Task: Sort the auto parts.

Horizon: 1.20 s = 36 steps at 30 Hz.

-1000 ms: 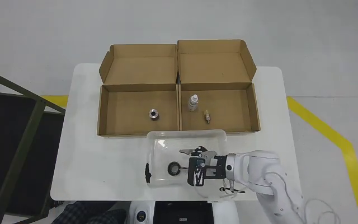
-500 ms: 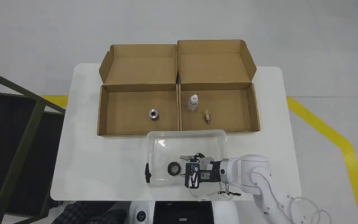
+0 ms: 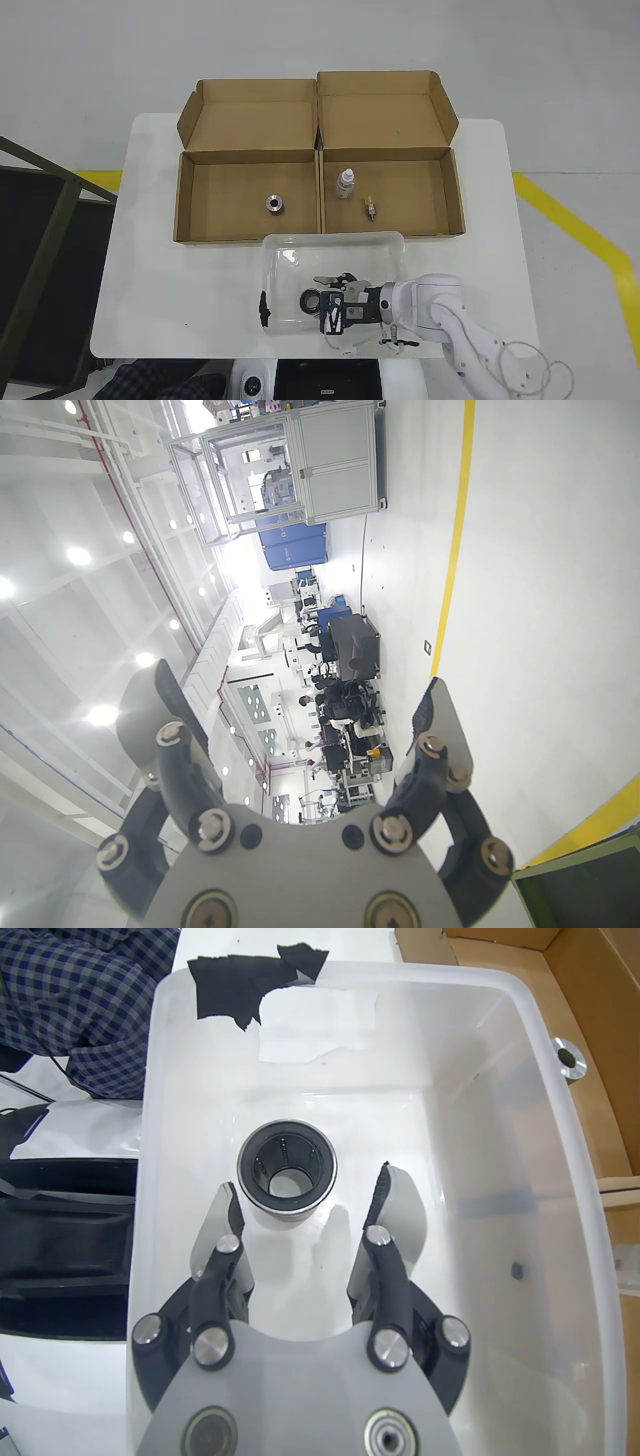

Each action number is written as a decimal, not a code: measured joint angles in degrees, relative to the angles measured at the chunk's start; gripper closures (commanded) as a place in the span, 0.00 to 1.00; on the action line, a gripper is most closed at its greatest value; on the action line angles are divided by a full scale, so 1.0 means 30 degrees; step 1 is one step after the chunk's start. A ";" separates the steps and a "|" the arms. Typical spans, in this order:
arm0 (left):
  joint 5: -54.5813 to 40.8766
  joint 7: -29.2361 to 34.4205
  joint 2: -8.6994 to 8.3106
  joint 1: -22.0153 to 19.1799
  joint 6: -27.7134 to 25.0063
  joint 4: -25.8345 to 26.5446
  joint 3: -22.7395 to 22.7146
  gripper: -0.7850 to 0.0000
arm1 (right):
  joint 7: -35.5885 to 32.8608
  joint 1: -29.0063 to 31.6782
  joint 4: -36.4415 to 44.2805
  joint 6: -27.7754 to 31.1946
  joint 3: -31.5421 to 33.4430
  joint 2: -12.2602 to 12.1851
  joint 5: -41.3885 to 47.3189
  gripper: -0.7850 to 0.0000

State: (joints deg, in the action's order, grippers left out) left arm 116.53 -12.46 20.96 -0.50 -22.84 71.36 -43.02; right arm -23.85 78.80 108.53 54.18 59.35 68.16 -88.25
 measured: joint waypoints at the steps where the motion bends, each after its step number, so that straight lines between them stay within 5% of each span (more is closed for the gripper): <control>1: 0.0000 0.0000 0.0000 0.0000 0.0000 0.0000 0.0000 0.00 | 0.0022 -0.0103 -0.0119 -0.0049 -0.0148 0.0006 -0.0007 0.40; 7: 0.0000 0.0000 0.0000 0.0000 0.0000 0.0000 0.0000 0.00 | 0.0107 -0.0608 -0.0524 -0.0281 -0.0819 0.0041 0.0023 0.33; 16: 0.0000 0.0000 0.0000 0.0000 0.0000 0.0000 0.0000 0.00 | 0.0088 -0.1417 -0.1257 -0.0693 -0.1881 0.0151 0.0168 0.39; 22: 0.0000 0.0000 0.0000 0.0000 0.0000 0.0000 0.0000 0.00 | 0.0130 -0.1755 -0.1606 -0.0844 -0.2224 0.0161 0.0322 0.56; 27: 0.0000 0.0000 0.0000 0.0000 0.0000 0.0000 0.0000 0.00 | 0.0401 -0.1858 -0.1590 -0.0709 -0.2093 0.0094 0.0878 1.00; 36: 0.0000 0.0000 0.0000 0.0000 0.0000 0.0000 0.0000 0.00 | 0.0670 -0.1800 -0.0625 -0.0298 -0.1781 -0.0087 0.2177 1.00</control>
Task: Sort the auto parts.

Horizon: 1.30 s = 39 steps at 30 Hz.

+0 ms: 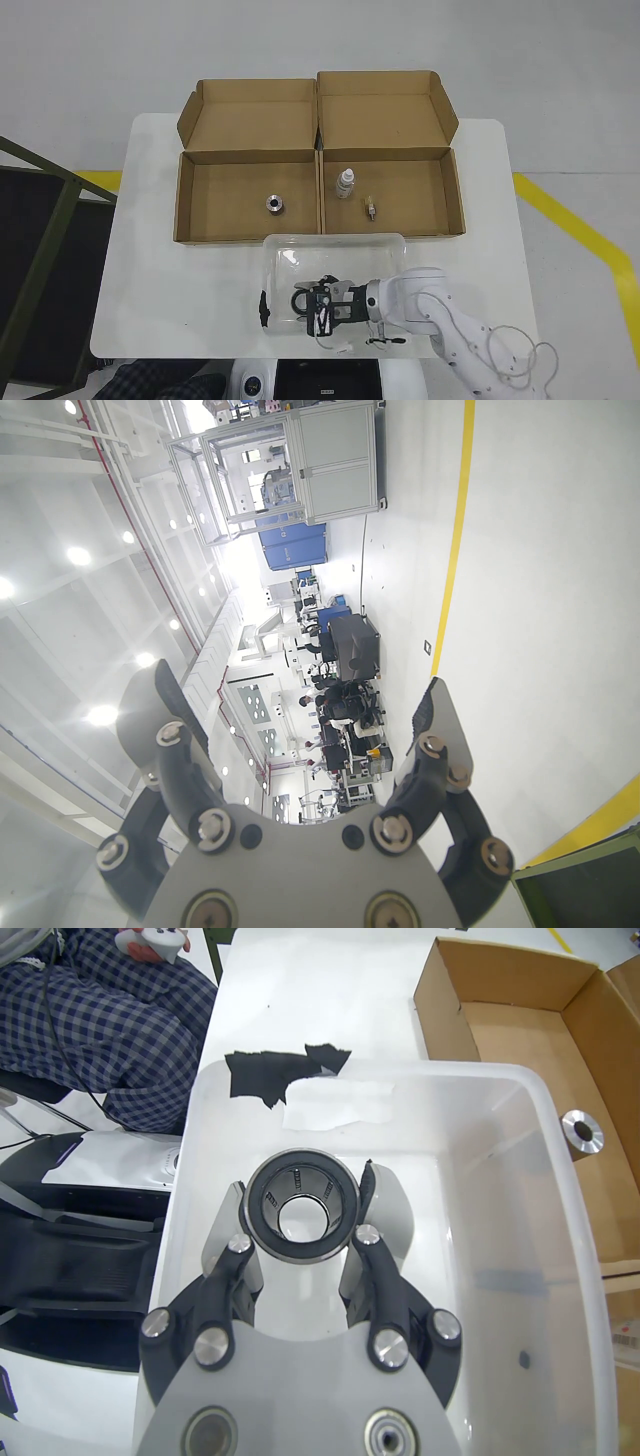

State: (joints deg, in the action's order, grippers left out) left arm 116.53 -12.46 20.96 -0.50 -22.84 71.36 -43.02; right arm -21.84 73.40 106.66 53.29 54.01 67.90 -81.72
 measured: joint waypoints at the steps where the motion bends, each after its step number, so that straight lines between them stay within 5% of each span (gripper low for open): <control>1: 0.0000 0.0000 0.0000 0.0000 0.0000 0.0000 0.0000 0.00 | -0.0011 -0.0005 0.0137 -0.0053 0.0087 -0.0027 0.0110 1.00; 39: 0.0000 0.0000 0.0000 0.0000 0.0000 0.0000 0.0000 0.00 | 0.1805 0.1136 0.5774 -0.1940 0.7150 -0.1183 0.6613 1.00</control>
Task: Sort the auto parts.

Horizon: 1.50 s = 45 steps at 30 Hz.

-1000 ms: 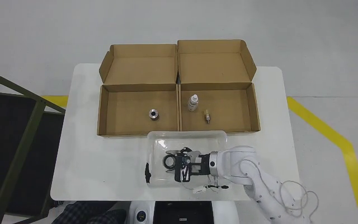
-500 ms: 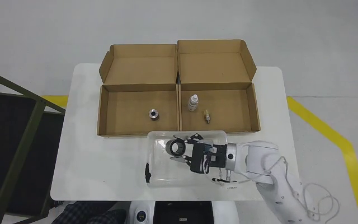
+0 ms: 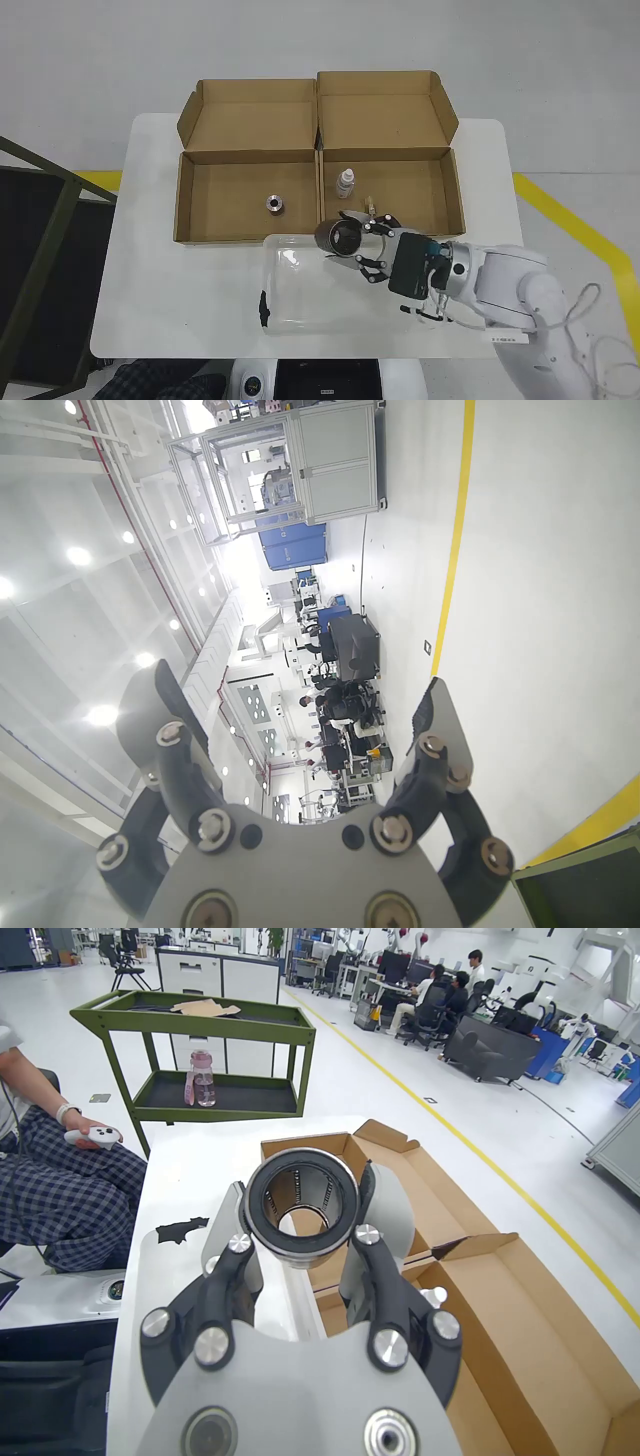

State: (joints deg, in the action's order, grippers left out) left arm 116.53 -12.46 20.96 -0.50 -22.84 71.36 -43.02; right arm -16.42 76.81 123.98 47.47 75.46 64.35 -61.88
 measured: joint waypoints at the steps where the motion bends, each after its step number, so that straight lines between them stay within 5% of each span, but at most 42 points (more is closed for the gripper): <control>1: 0.0000 0.0000 0.0000 0.0000 0.0000 0.0000 0.0000 0.00 | 0.0113 0.0037 0.0098 -0.0122 0.0216 -0.0023 0.0193 1.00; 24: 0.0000 0.0000 0.0000 0.0000 0.0000 0.0000 0.0000 0.00 | 0.0358 -0.0064 -0.0199 -0.0634 0.1159 -0.0337 0.1398 1.00; 45: 0.0000 0.0000 0.0000 0.0000 0.0000 0.0000 0.0000 0.00 | 0.0064 -0.3191 -0.4060 -0.3194 -0.4330 0.0287 -0.2628 1.00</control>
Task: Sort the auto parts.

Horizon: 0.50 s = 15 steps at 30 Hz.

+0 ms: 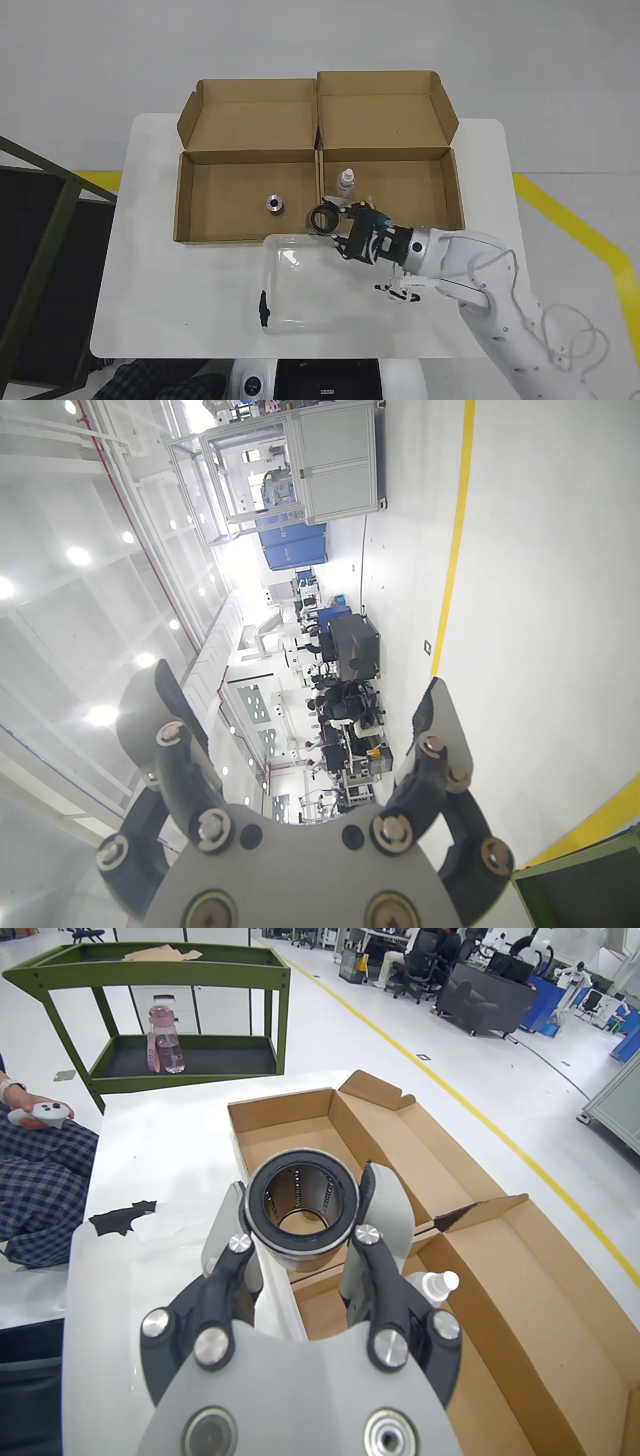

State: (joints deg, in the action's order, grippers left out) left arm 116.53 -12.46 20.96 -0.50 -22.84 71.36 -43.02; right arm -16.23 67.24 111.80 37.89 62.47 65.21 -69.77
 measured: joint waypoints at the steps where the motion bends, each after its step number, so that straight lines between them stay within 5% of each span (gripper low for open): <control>1: 0.0000 0.0000 0.0000 0.0000 0.0000 0.0000 0.0000 0.00 | 0.0001 -0.0275 -0.0333 -0.0254 -0.0347 0.0077 -0.0166 1.00; 15: 0.0000 0.0000 0.0000 0.0000 0.0000 0.0000 0.0000 0.00 | -0.0428 -0.3539 -0.3706 -0.2878 -0.3719 0.1137 -0.0950 1.00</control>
State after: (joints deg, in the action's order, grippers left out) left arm 116.53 -12.46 20.96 -0.50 -22.84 71.36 -43.02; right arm -17.52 56.62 100.68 29.25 51.31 68.62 -72.62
